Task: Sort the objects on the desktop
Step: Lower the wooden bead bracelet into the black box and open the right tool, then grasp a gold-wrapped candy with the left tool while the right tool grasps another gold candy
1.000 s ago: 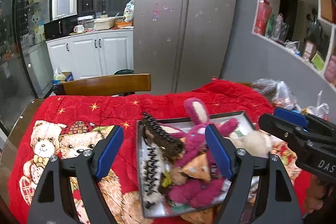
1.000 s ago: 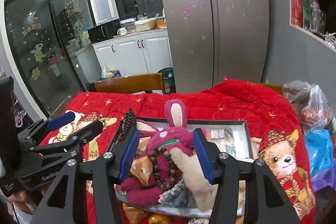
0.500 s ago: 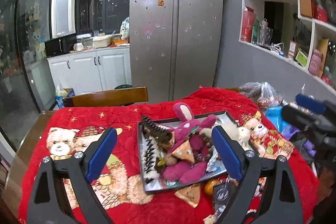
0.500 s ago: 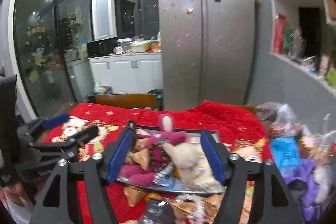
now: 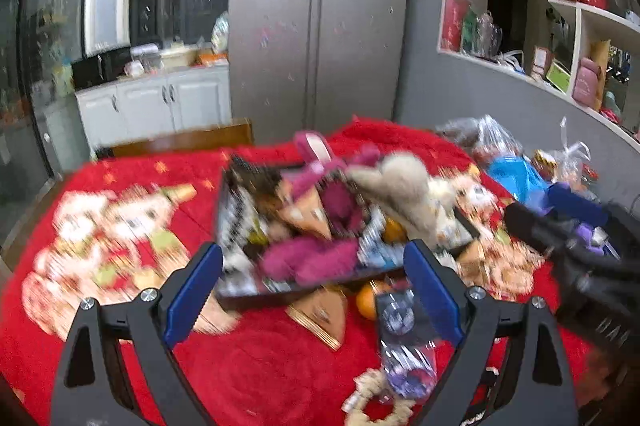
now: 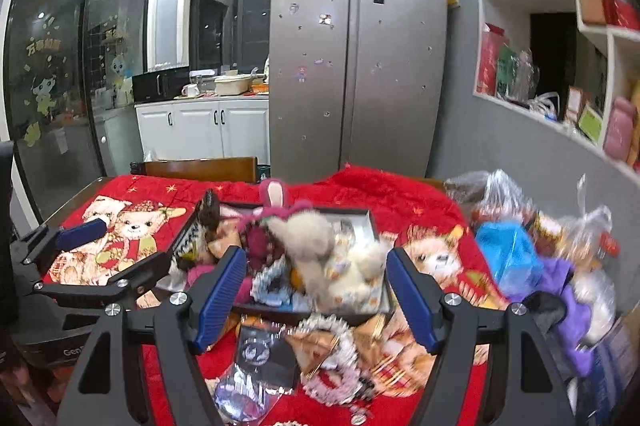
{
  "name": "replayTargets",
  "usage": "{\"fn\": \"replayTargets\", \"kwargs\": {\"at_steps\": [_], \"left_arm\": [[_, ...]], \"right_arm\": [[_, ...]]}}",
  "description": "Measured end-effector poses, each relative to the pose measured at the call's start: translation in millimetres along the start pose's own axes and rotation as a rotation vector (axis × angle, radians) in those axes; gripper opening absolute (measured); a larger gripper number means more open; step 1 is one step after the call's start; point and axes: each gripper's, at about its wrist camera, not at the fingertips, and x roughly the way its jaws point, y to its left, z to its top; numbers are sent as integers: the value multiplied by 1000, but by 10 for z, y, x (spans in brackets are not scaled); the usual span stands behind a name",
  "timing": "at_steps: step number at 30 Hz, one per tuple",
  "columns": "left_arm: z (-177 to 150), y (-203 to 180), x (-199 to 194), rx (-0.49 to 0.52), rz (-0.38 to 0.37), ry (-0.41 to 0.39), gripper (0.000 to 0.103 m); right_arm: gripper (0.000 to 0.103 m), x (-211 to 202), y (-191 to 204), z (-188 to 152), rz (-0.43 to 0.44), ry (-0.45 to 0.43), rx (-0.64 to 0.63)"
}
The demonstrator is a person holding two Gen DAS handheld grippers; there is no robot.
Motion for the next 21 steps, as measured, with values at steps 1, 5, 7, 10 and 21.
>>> {"fn": "replayTargets", "kwargs": {"at_steps": [1,5,7,10,21], "left_arm": [[-62,-20,71,4,7,18,93],[-172,-69,307,31,10,85,93],[-214,-61,350,23,4,84,93],[-267,-31,420,6,-11,101,93],[-450,-28,728,49,-19,176,93]], "right_arm": [[75,64,-21,-106,14,7,13],[75,332,-106,-384,53,116,58],[75,405,-125,-460,43,148,44],[75,451,-146,-521,65,168,51],[75,708,-230,-681,75,247,80]]}}
